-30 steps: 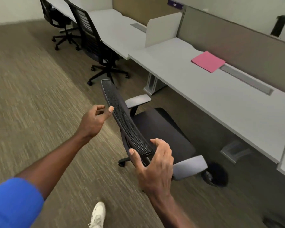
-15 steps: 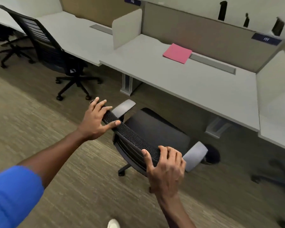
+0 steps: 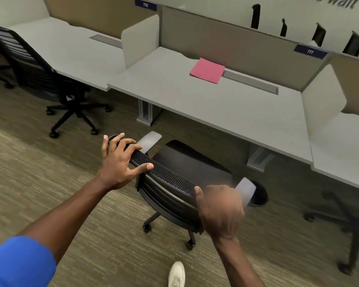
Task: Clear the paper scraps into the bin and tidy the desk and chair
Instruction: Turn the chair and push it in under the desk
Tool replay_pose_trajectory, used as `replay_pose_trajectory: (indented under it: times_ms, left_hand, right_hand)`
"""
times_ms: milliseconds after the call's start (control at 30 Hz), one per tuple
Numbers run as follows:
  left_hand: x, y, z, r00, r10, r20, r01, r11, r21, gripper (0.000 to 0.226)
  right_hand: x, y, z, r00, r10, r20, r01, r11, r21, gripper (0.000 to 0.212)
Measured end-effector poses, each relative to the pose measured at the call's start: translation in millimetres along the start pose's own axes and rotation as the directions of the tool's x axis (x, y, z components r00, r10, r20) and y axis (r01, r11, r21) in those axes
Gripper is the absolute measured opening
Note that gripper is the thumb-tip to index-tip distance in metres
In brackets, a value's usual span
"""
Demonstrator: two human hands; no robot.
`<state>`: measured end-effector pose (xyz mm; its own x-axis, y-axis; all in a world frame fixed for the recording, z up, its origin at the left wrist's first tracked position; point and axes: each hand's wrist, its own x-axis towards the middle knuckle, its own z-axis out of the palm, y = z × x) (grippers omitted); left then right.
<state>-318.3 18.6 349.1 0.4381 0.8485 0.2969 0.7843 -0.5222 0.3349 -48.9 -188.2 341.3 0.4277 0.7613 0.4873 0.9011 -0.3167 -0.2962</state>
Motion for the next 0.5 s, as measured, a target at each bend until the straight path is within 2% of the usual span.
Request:
replay_pose_trajectory:
  times_ms: [167, 500]
  left_hand:
    - [23, 9, 12, 0.999, 0.007, 0.036, -0.008, 1.000, 0.022, 0.085]
    - [87, 10, 38, 0.988, 0.112, 0.109, -0.124, 0.987, 0.103, 0.073]
  right_hand:
    - [28, 19, 10, 1.000, -0.007, -0.006, 0.007, 1.000, -0.006, 0.051]
    - [98, 71, 40, 1.000, -0.005, 0.020, 0.005, 1.000, 0.009, 0.058]
